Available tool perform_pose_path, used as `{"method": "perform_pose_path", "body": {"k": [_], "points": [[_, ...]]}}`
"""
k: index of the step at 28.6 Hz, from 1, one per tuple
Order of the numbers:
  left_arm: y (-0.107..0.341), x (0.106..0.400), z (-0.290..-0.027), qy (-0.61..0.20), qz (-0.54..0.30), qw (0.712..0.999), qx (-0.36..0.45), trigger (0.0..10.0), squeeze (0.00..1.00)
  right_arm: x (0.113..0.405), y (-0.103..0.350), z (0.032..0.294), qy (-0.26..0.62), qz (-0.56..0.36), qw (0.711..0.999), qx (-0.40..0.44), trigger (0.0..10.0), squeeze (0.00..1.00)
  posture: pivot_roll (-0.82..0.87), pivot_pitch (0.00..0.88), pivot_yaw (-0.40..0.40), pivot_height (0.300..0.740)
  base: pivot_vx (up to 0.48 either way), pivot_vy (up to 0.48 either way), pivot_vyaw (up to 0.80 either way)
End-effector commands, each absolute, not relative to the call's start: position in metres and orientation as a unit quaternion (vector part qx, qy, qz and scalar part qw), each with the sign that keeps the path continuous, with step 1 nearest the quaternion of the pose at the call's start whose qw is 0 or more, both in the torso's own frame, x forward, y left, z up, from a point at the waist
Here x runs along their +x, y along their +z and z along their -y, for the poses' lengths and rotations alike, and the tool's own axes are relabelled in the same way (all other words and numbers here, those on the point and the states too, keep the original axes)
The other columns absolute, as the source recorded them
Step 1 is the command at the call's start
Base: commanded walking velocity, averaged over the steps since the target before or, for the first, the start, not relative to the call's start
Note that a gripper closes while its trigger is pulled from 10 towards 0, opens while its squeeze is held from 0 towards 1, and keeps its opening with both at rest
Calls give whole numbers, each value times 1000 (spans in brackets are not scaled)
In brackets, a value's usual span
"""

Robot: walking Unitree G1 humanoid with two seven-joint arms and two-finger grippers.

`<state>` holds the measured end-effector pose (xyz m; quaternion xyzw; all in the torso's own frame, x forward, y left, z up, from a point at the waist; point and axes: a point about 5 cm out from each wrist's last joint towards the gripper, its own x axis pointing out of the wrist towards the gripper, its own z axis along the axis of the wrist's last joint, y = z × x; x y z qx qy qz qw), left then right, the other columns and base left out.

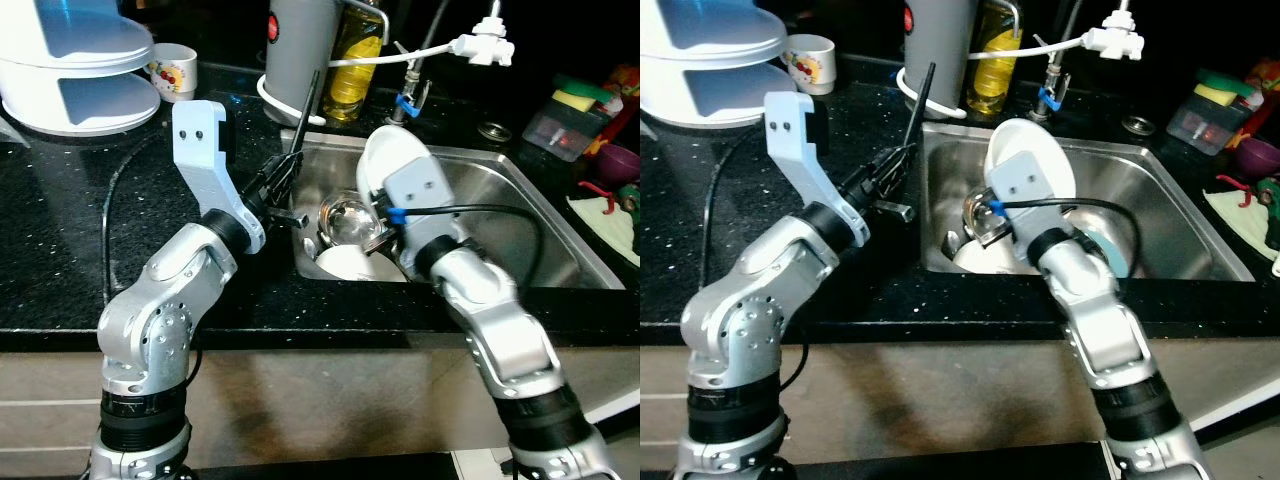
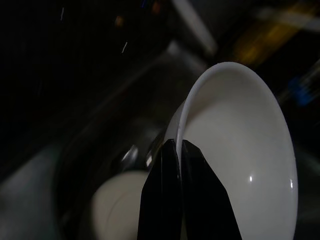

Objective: Kitchen organization

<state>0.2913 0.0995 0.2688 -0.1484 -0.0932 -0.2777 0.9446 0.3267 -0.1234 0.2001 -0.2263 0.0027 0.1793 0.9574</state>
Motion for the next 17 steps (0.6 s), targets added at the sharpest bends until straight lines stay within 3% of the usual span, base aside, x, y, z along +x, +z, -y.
{"method": "perform_pose_path", "body": {"k": [1,10,11,12,17], "points": [[266,291,-93,-292,88,942,-144,10000,0,331,195,134,147,-29,960,-235,10000,0,113,0,-177,740,0,0,0],[266,291,-93,-294,88,942,-138,10000,0,343,188,149,89,-87,971,-203,10000,0,105,0,-171,740,0,0,0],[266,291,-93,-294,88,942,-138,10000,0,343,189,148,92,-87,974,-189,10000,655,105,0,-171,740,0,0,0],[266,291,-92,-296,87,942,-136,10000,0,343,190,148,92,-89,978,-166,10000,1000,103,0,-168,740,0,0,0],[266,291,-92,-297,86,942,-134,10000,0,340,193,150,86,-70,986,-122,10000,1000,100,1,-163,740,0,0,0]]}}
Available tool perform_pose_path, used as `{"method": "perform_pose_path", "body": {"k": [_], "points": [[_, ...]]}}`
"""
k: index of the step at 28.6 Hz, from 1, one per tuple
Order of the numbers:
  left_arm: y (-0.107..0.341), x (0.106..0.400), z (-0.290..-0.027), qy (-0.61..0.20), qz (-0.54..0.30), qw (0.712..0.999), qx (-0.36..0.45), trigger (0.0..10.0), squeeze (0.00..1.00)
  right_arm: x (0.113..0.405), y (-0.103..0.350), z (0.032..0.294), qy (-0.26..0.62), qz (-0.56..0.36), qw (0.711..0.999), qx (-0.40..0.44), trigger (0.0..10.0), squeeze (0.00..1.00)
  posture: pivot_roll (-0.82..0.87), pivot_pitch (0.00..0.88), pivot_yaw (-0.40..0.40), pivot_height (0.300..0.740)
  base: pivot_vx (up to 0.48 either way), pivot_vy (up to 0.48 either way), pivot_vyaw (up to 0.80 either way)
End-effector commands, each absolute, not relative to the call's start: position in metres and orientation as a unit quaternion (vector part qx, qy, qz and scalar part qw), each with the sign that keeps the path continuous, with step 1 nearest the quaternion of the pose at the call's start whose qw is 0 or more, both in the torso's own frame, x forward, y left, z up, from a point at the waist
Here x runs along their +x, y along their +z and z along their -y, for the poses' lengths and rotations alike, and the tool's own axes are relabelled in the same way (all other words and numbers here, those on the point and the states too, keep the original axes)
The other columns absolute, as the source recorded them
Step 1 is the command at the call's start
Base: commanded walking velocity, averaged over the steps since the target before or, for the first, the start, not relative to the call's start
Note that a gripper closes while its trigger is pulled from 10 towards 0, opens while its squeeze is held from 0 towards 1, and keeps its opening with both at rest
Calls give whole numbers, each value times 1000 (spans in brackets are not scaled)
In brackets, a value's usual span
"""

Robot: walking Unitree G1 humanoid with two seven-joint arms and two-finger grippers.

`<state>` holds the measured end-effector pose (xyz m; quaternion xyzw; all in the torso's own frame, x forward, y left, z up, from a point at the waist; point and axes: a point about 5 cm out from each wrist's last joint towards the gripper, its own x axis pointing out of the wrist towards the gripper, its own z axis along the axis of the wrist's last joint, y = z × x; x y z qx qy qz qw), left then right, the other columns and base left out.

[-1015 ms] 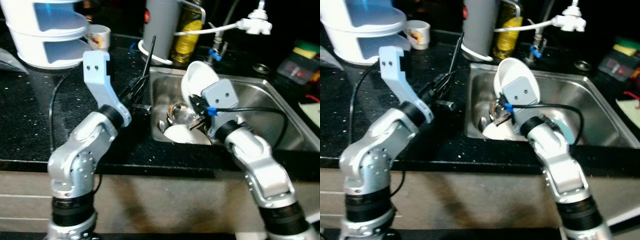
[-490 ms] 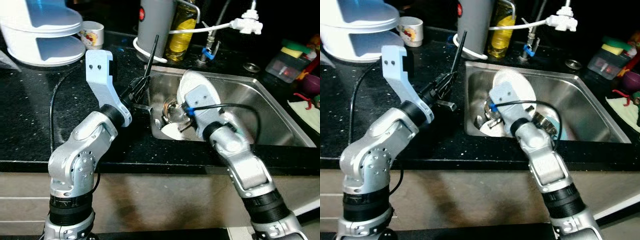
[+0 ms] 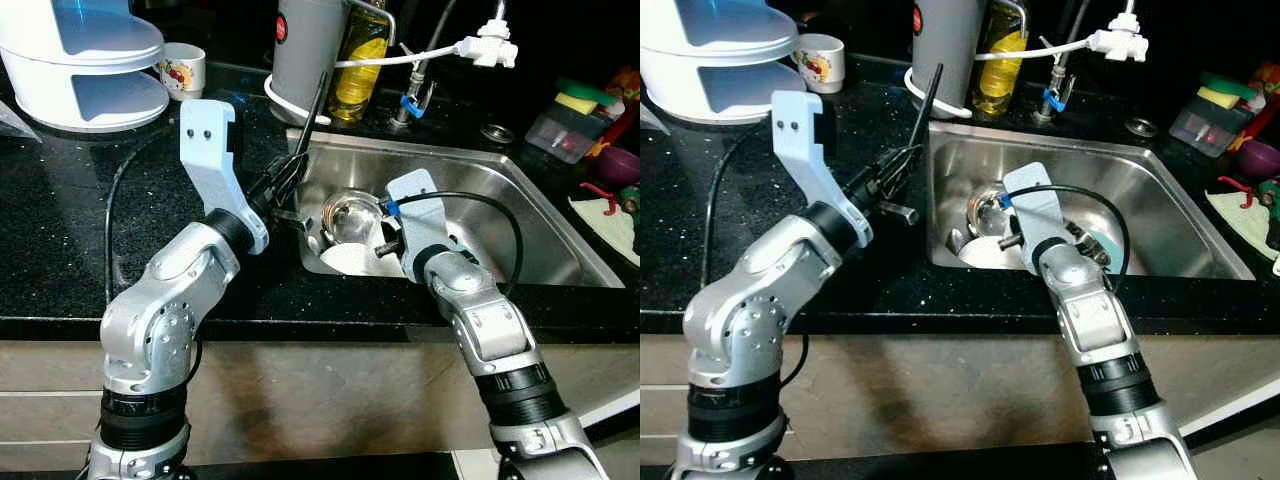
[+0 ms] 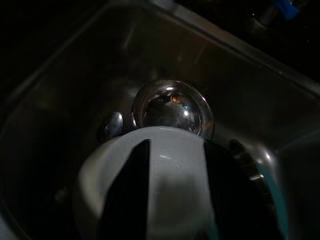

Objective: Kitchen organization

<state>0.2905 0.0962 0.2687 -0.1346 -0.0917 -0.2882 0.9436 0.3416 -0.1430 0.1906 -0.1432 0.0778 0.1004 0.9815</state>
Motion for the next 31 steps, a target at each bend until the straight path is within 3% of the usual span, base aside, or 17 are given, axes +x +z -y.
{"method": "perform_pose_path", "body": {"k": [1,3,4,5,6,10,14,19,23,26,31], "points": [[266,291,-92,-297,86,942,-134,10000,0,340,193,150,86,-70,986,-122,10000,1000,100,1,-163,740,0,0,0],[266,291,-92,-297,86,942,-134,10000,0,340,195,150,84,-63,988,-113,10000,1000,100,1,-161,740,0,0,0],[265,291,-92,-298,85,941,-133,10000,0,339,198,150,89,-48,990,-94,10000,929,100,1,-160,740,0,0,0],[265,291,-92,-300,84,941,-132,10000,0,337,204,148,101,-27,993,-62,10000,110,99,0,-156,740,0,0,0],[265,292,-91,-302,83,940,-131,10000,0,334,209,149,111,-6,993,-30,10000,0,98,0,-155,740,0,0,0],[264,292,-90,-313,81,941,-105,10000,0,325,221,153,129,43,990,34,10000,0,98,0,-154,740,0,0,-197],[260,296,-91,-316,86,945,-11,10000,0,317,224,157,125,62,988,71,10000,0,94,0,-150,740,0,0,-788],[261,306,-93,-302,105,944,78,10000,0,313,227,159,126,77,986,83,10000,0,91,0,-147,740,0,0,-790],[263,310,-93,-293,111,944,101,10000,0,312,229,159,125,84,985,86,10000,0,91,0,-147,740,0,0,-706],[256,316,-93,-274,115,934,200,10000,0,311,231,159,127,89,984,90,10000,0,87,0,-145,740,0,0,0],[247,323,-92,-267,115,916,276,10000,0,309,231,158,130,87,984,88,10000,0,82,0,-148,740,0,0,0]]}}
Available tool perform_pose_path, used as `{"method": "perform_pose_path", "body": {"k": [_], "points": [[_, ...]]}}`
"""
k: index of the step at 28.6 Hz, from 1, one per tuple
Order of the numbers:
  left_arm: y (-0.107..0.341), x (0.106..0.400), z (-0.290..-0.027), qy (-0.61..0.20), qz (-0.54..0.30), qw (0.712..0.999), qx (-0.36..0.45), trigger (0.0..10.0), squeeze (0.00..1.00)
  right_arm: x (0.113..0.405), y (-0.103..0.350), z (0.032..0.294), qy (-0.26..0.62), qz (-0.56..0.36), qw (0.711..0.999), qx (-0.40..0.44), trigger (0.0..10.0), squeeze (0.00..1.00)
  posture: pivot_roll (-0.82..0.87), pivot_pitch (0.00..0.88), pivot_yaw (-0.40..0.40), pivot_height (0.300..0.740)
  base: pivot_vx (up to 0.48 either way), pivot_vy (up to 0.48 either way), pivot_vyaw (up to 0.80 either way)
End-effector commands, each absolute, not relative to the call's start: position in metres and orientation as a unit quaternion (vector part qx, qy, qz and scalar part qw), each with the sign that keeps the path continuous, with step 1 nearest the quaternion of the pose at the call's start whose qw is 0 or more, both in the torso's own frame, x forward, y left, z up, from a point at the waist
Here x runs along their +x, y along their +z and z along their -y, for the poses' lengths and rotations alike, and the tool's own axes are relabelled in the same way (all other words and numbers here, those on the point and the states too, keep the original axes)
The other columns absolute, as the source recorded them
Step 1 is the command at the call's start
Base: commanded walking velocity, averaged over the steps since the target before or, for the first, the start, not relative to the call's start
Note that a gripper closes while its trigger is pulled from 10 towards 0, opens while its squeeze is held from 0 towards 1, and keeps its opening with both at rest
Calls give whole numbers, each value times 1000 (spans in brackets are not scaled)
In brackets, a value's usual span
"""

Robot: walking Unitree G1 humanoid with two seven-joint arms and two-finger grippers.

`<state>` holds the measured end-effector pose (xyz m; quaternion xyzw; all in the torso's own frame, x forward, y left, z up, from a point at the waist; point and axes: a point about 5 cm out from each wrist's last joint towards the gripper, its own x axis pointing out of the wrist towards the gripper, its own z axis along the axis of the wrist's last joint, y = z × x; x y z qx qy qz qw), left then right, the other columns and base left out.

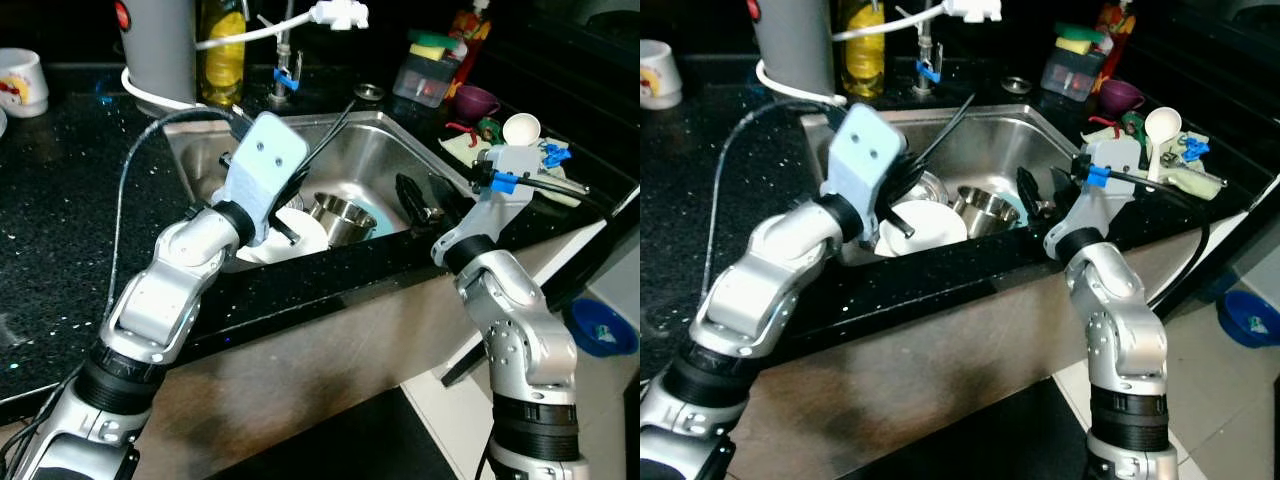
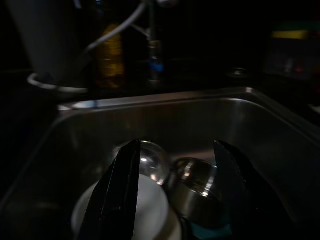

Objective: Kitchen organization

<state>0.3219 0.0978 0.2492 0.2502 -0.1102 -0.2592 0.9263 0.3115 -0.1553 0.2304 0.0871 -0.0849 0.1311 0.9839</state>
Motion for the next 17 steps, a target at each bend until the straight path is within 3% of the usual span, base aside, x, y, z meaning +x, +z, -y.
{"method": "perform_pose_path", "body": {"k": [1,11,12,14,17], "points": [[245,324,-92,-268,115,912,287,10000,0,308,231,158,130,87,984,88,10000,0,82,0,-148,740,0,0,0],[240,332,-86,-279,129,903,299,10000,0,304,234,153,145,90,981,94,10000,0,67,0,-152,740,0,0,0],[240,334,-83,-283,135,905,288,10000,859,303,234,152,148,89,980,96,10000,0,61,0,-150,740,0,0,0],[240,335,-82,-285,139,905,284,10000,1000,302,234,151,149,89,980,96,10000,0,54,0,-149,740,0,0,0],[241,338,-80,-284,146,903,288,10000,1000,301,234,151,150,89,980,97,10000,0,48,0,-147,740,0,0,0]]}}
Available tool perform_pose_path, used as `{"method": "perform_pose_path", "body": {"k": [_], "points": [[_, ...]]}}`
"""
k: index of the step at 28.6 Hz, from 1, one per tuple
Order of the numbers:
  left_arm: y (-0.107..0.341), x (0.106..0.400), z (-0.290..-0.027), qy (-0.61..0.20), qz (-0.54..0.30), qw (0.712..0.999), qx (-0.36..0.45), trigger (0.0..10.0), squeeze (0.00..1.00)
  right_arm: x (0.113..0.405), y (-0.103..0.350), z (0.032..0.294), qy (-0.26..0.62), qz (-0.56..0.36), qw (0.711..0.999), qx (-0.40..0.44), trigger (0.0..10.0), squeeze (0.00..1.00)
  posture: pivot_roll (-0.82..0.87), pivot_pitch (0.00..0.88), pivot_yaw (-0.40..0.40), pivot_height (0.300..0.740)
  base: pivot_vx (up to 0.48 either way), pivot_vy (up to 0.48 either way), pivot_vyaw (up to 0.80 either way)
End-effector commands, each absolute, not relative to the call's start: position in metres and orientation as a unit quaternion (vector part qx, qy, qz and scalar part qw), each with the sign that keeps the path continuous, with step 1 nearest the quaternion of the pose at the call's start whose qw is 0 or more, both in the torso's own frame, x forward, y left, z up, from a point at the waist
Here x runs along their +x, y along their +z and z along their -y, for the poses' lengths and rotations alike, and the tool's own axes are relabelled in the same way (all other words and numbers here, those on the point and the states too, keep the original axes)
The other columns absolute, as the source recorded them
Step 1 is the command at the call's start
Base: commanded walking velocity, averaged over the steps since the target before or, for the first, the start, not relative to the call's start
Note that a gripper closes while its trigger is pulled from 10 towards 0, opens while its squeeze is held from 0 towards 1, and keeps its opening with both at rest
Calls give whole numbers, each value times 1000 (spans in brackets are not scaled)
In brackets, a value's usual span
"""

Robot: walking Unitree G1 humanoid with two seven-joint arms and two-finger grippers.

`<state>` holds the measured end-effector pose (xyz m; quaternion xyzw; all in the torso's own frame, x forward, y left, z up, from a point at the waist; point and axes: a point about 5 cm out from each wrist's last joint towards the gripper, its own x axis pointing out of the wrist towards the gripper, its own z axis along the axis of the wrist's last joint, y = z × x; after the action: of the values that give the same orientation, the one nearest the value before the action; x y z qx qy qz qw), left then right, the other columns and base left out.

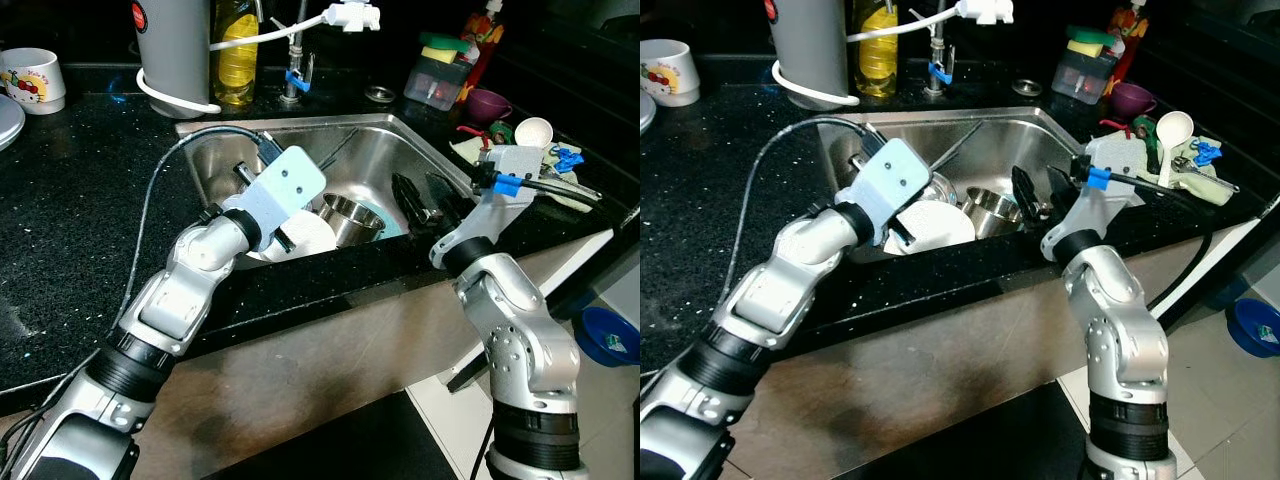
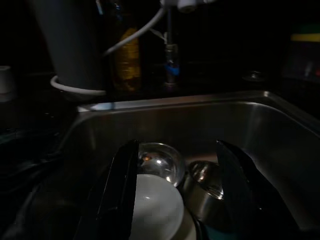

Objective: Kitchen organization

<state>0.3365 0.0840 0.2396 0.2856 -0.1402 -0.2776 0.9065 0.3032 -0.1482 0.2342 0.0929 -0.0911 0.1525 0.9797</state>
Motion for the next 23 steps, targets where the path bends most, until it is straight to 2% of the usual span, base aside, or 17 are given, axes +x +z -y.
{"method": "perform_pose_path", "body": {"k": [1,9,10,11,15,18,23], "points": [[241,339,-80,-283,150,903,288,10000,1000,301,234,151,150,89,980,97,10000,0,48,0,-147,740,0,0,0],[244,345,-85,-253,167,905,298,10000,1000,301,234,151,152,87,980,97,10000,0,51,0,-149,740,0,0,0],[246,345,-88,-243,169,909,295,10000,227,301,234,149,158,87,979,98,10000,0,51,0,-149,740,0,0,0],[248,346,-91,-233,172,914,285,10000,0,300,234,147,164,87,978,99,10000,0,54,0,-151,740,0,0,0],[250,346,-102,-197,168,941,219,10000,0,297,233,138,200,88,971,100,10000,0,62,0,-150,740,0,0,0],[249,340,-109,-167,160,965,126,10000,0,293,232,131,222,90,966,99,10000,0,66,0,-150,740,0,0,0],[248,324,-113,-135,172,974,64,10000,0,291,228,131,221,95,965,108,10000,0,70,0,-153,740,0,0,0]]}}
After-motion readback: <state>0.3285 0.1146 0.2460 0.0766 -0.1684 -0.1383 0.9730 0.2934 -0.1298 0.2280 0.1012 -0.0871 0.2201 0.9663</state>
